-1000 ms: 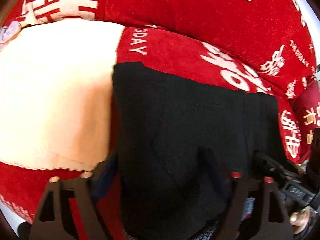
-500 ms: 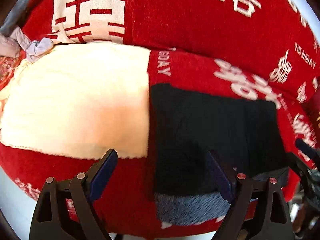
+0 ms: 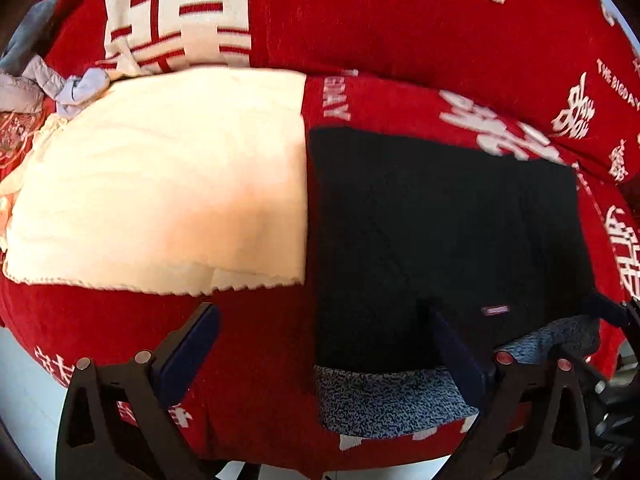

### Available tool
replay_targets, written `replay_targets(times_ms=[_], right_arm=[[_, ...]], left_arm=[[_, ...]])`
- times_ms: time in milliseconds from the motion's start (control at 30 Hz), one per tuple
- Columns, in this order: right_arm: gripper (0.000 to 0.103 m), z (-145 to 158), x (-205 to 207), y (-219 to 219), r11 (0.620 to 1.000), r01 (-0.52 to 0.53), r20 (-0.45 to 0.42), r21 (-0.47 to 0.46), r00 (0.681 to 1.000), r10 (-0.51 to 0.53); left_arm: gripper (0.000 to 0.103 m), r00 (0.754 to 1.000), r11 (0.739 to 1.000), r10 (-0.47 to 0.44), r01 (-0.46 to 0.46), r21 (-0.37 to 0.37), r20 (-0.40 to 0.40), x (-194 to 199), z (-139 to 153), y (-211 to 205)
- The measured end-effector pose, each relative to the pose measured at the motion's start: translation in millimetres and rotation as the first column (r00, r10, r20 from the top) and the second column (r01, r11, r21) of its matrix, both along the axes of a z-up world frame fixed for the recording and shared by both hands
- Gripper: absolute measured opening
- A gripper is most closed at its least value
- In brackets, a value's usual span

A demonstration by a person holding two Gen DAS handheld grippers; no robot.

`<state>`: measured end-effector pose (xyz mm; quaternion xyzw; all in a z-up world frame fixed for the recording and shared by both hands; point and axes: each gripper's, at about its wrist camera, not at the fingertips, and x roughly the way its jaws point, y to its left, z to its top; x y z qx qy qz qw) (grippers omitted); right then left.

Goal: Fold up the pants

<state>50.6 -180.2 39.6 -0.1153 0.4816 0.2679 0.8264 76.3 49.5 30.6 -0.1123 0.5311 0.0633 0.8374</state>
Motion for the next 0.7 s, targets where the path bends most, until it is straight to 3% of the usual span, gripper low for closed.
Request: replay_targets(times_ms=[100,267,367,467,600,700], right_arm=[[0.085,19.1,15.9,-11.0,0.997,0.044,0.02,0.061,0.999,-0.045],[0.085,27.7,73.5,-4.7,0.991,0.113,0.021,0.075,0.993,-0.115],[0.085,17.9,100.5,9.4,0.991,0.115,-0.014,0.062,0.993,-0.114],[0.085,-10.7,124.6,19.1,0.991,0.136,-0.103,0.01,0.986,-0.134],[0.096,-28.7,133.1,24.1,0.992,0.122,-0.099,-0.019,0.987,-0.123],[0.101,-36.4,130.1,33.4,0.994,0.088,-0.074,-0.065,0.993,-0.093]], left_arm=[[0.103,1.0,1.0,0.009,-0.008,-0.021,0.024,13.8,13.9,9.3],[0.103,1.0,1.0,0.0,0.0,-0.009,-0.006,66.6,14.3,7.3],[0.103,0.999,1.0,-0.007,0.007,0.007,-0.047,94.9,3.7,0.2],[0.103,0.991,0.999,-0.015,0.02,0.033,-0.133,116.8,-22.9,-4.8],[0.103,0.988,0.996,-0.002,-0.011,-0.083,-0.153,124.3,-43.5,4.9],[0.103,0.989,0.995,-0.009,-0.005,-0.095,-0.149,126.7,-47.2,5.6]])
